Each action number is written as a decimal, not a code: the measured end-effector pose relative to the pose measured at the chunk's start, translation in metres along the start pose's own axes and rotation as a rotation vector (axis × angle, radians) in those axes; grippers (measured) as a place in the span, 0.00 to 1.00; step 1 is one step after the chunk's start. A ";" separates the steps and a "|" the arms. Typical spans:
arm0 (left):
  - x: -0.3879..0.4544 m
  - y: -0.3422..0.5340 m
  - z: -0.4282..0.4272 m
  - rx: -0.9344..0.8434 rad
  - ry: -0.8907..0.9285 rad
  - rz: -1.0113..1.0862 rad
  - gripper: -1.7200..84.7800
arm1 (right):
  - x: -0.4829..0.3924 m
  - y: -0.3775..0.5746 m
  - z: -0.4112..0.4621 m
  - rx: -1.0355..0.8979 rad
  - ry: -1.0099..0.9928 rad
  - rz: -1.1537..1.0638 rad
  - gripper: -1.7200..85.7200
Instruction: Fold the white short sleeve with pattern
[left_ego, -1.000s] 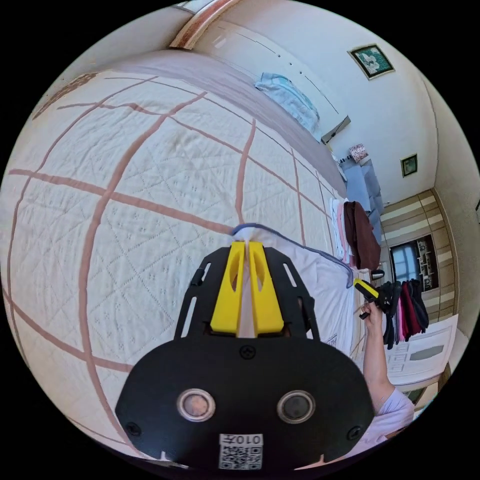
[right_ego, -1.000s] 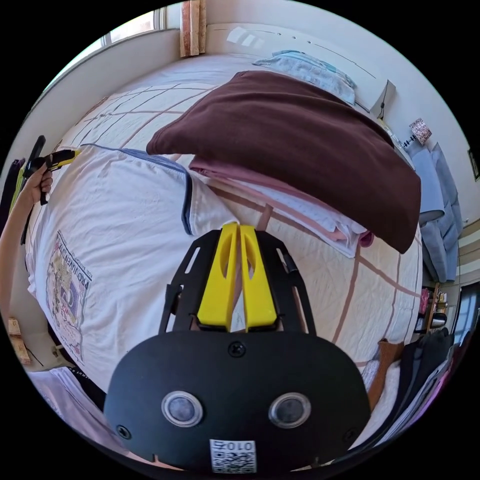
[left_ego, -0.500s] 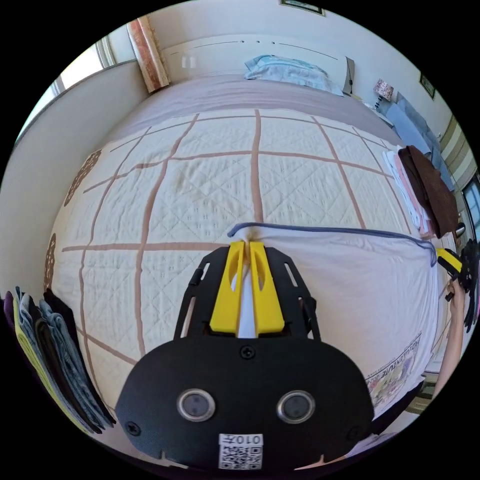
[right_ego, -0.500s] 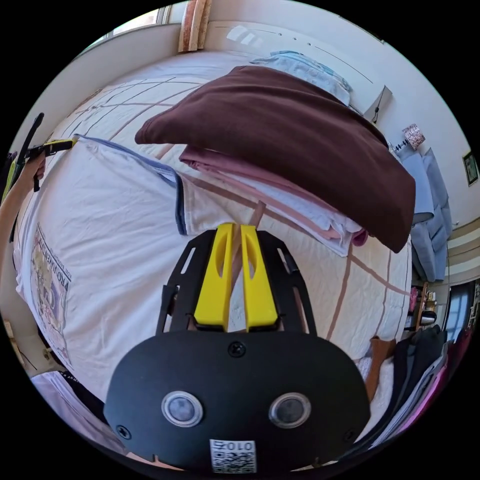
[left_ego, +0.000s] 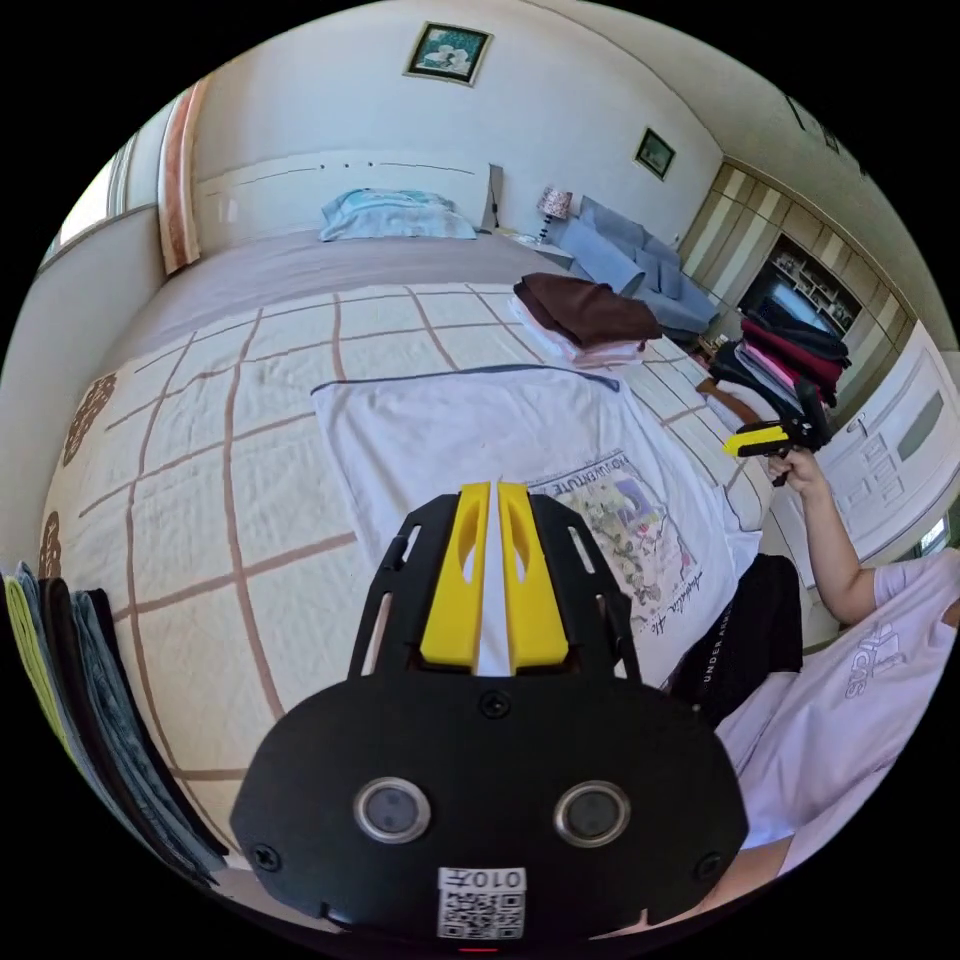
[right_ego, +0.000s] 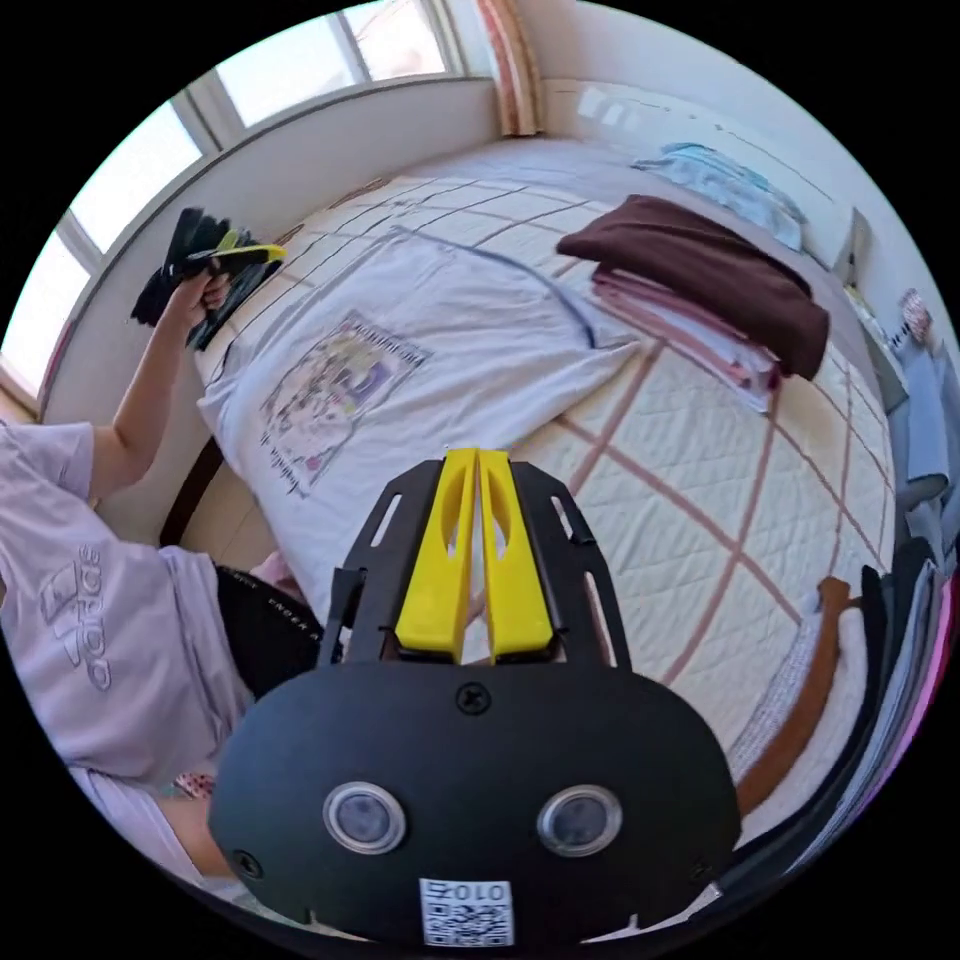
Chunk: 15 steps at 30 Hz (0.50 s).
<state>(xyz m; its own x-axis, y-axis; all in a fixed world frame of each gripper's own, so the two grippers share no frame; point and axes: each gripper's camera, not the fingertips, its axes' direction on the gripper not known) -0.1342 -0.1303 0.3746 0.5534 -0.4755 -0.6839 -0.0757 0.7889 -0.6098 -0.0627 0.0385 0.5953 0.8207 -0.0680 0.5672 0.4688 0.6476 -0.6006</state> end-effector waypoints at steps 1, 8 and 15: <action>0.004 0.012 0.006 -0.013 -0.007 -0.011 0.02 | -0.015 0.008 0.012 -0.016 0.015 0.003 0.04; -0.009 0.096 0.012 0.039 0.015 -0.155 0.02 | -0.031 0.043 0.031 -0.040 0.139 0.174 0.04; 0.015 0.248 -0.121 0.523 -0.260 -0.375 0.08 | -0.121 0.153 -0.064 0.442 0.219 0.215 0.05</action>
<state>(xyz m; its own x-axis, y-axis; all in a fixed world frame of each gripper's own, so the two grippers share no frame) -0.2451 0.0113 0.1644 0.6499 -0.6954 -0.3066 0.5330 0.7046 -0.4684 -0.0694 0.0969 0.3990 0.9540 -0.0246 0.2987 0.1394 0.9187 -0.3695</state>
